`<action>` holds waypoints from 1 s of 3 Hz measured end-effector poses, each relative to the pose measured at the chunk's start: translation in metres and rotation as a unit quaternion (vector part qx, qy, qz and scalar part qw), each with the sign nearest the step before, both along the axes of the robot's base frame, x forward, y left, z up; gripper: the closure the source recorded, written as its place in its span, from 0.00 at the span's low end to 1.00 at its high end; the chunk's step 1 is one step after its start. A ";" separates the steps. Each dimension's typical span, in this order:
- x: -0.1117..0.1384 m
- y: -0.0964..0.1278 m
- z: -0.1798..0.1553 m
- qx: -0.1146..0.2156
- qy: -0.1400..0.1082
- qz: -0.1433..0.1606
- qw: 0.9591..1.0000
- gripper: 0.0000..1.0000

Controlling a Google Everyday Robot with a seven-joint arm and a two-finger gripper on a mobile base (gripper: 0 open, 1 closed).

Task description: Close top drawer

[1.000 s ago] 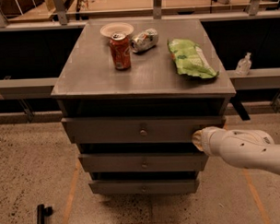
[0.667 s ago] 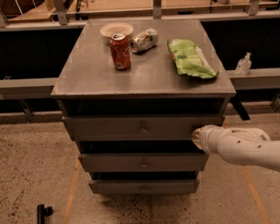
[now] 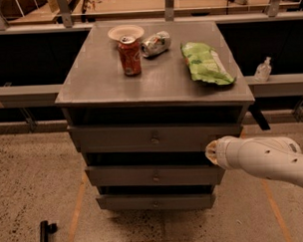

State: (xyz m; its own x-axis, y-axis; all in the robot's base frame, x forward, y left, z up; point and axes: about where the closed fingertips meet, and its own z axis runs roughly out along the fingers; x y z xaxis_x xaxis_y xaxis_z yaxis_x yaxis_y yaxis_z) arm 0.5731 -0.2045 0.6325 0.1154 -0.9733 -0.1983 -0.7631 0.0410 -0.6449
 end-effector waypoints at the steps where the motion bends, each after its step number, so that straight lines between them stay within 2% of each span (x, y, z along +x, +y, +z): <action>1: -0.017 0.018 0.037 0.039 0.020 0.008 0.999 1.00; 2: -0.030 0.034 0.094 0.091 0.022 0.034 0.995 1.00; 3: -0.048 0.039 0.096 0.116 0.053 0.039 0.991 0.81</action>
Offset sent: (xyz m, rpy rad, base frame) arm -0.0772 0.0436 0.1596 0.3640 0.1593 0.1216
